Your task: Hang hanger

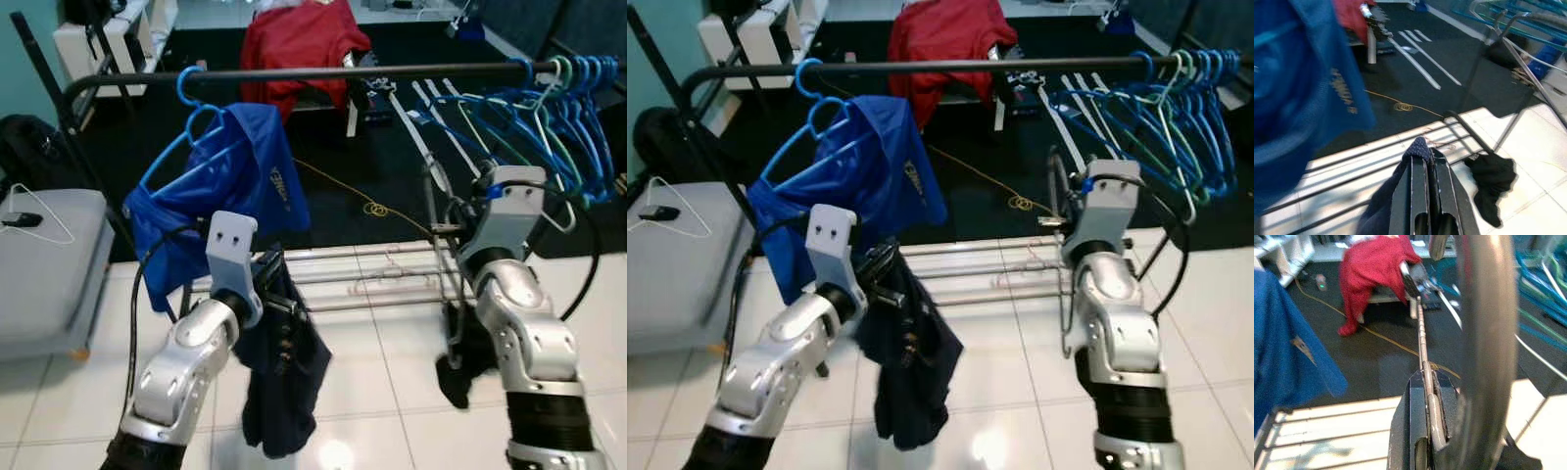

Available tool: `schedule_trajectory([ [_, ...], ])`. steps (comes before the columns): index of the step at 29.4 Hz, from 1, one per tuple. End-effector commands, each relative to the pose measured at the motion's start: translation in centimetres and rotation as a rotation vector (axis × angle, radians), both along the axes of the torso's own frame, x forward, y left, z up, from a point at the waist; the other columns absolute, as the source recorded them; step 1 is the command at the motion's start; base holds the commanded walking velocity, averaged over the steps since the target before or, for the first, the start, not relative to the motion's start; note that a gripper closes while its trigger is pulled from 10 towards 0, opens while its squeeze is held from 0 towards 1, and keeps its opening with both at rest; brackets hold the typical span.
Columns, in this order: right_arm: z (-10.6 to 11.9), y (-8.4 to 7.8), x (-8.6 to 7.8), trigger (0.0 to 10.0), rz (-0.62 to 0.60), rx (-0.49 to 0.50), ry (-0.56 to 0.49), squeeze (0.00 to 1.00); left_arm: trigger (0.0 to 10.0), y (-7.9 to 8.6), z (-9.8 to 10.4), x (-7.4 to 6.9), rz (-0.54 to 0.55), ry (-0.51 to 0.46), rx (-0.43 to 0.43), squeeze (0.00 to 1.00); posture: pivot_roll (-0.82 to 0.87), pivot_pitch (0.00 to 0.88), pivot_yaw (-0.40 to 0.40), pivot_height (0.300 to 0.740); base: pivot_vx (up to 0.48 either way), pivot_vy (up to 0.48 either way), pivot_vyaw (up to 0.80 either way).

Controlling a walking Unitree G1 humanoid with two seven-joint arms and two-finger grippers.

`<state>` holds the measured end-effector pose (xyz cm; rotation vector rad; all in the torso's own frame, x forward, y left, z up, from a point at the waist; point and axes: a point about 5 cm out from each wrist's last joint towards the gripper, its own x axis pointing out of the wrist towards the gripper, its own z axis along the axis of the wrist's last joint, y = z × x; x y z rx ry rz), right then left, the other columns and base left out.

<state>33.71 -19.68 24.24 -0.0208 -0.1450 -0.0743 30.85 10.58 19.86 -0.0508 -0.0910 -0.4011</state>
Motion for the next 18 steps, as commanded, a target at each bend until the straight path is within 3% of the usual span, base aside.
schedule_trajectory([
  [1,0.5,0.7,0.2,10.0,0.045,0.014,-0.004,0.0,10.0,0.6,-0.1,-0.1,0.023,-0.004,0.008,0.0,-0.06,0.197,-0.02,0.74,0.409,0.0,0.0],
  [6,1.1,0.6,0.3,10.0,0.067,0.012,-0.006,0.0,10.0,0.6,-0.1,-0.1,0.023,-0.005,0.008,0.0,-0.06,0.197,-0.021,0.74,0.409,0.0,0.0],
  [18,1.9,1.8,1.3,10.0,0.249,0.018,0.07,0.0,10.0,0.4,-0.2,-0.1,0.026,-0.003,0.008,0.0,-0.06,0.199,-0.028,0.74,0.405,0.0,0.0],
])
